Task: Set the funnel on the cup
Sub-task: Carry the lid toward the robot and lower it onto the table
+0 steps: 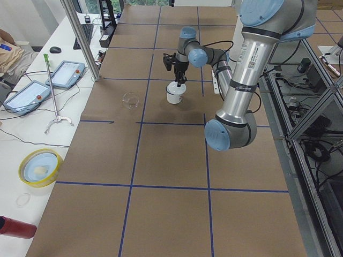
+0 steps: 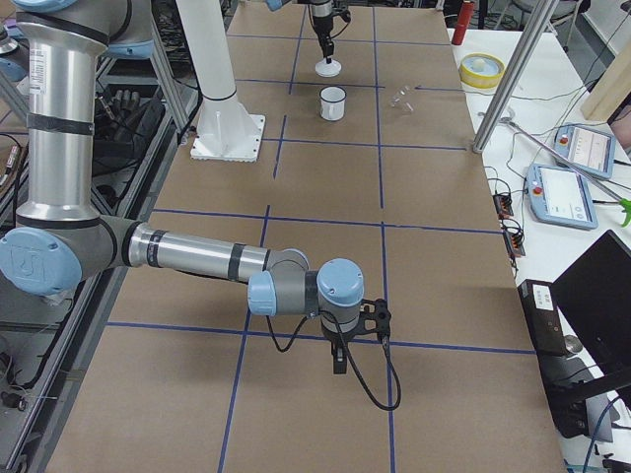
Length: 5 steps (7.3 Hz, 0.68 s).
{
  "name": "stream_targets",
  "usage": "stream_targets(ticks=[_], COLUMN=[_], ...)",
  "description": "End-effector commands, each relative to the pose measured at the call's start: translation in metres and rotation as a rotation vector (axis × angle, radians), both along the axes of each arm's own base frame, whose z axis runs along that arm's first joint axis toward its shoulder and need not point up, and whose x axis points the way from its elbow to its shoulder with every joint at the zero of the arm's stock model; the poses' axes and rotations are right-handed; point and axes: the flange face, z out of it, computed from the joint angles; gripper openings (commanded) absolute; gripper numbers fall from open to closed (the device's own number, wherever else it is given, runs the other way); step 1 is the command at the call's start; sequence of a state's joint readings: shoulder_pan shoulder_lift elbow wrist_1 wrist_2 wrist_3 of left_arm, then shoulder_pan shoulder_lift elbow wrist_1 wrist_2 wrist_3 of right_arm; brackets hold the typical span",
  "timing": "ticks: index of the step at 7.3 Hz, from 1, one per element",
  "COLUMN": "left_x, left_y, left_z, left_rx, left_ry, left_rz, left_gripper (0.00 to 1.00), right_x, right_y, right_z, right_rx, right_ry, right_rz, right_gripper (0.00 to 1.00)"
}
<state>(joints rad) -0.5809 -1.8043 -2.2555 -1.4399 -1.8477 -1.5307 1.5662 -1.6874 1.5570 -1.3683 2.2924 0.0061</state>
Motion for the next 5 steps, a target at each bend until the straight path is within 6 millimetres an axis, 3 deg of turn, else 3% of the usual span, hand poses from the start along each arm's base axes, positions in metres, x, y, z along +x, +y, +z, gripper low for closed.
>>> stream_targets(ticks=[1,2,3,5], left_x=[0.010,0.037,0.045,0.043], left_y=[0.047,0.051,0.048,0.045], left_z=[0.067,0.092,0.101,0.108], left_rx=[-0.079,-0.147,-0.145,-0.103], left_ry=[0.026,0.041,0.032,0.007], left_rz=[0.011,-0.033,-0.027,0.011], left_gripper=[0.00,0.00,0.00,0.00], right_x=[0.000,0.000,0.000,0.000], right_y=[0.000,0.000,0.000,0.000], right_z=[0.000,0.000,0.000,0.000], right_rx=[0.000,0.000,0.000,0.000], right_ry=[0.001,-0.001,-0.001,-0.001], right_rz=[0.000,0.000,0.000,0.000], right_gripper=[1.00,1.00,1.00,1.00])
